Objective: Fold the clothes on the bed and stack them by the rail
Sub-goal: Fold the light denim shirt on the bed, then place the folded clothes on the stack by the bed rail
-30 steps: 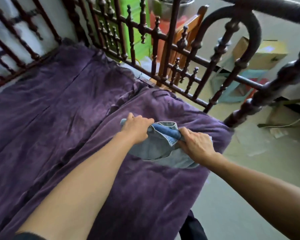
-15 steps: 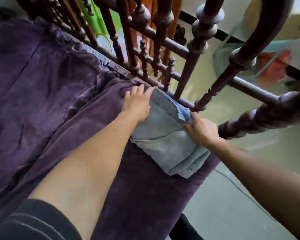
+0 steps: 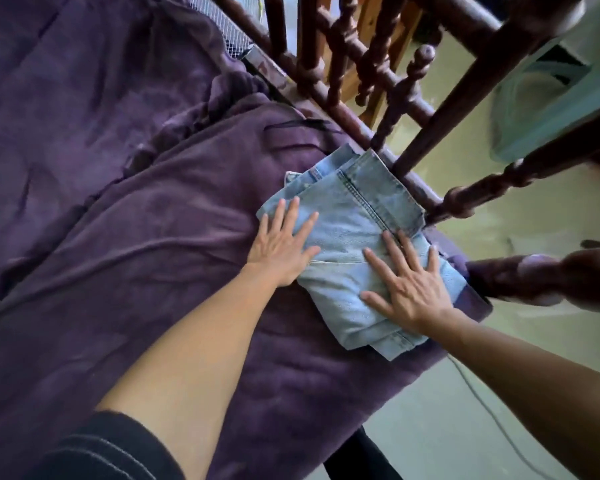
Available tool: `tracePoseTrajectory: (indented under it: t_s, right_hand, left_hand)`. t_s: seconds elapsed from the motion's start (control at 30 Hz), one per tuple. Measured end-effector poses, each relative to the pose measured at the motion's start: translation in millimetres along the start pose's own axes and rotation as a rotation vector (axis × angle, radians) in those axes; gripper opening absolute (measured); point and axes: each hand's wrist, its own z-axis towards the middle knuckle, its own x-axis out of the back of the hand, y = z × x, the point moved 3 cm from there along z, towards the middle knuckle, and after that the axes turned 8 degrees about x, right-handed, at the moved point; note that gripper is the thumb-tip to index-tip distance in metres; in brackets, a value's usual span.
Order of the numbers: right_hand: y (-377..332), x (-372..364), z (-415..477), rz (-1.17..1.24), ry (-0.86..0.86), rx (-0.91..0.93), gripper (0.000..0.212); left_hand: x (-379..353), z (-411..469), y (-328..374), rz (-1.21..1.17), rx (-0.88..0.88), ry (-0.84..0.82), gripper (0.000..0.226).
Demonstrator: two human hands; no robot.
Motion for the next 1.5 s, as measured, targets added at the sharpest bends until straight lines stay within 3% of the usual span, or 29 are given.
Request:
tracePoseTrajectory:
  t_s: [0.23,0.47,0.57,1.03,1.23,1.5]
  right_hand:
    - [-19.6,41.5,-11.4,-0.005,-0.021,-0.029,0.077]
    - [-166.8,113.7,-38.2,-0.032,0.175,0.343,0.019]
    - [-250.8,116.5,-64.8,-0.051,0.129,0.474,0.025]
    - [-612.6,134.8,-231.1,-0.126,0.301,1.031,0.027]
    - [-741.5,135.2,-250.3,-0.191,0.307,1.181,0.027]
    - [-900.7,102.3,-210.7,-0.16,0.187,1.18,0.029]
  left_hand:
    - [27.9,-61.9,-14.4,-0.083,0.105,0.066,0.054]
    - [9.0,-239.0,-93.1,-0.145,0.328,-0.015,0.027]
    - [-18.0,-325.1,-120.8,-0.224,0.434,-0.002,0.027]
    - [-142.0,-760.3,-239.2,-0.37,1.003,0.144,0.023]
    - [-181.2,-852.7,-296.5,-0.45,1.149,0.219,0.024]
    - [-232.7,-906.6,-417.2,-0.539,1.21,0.156,0.022]
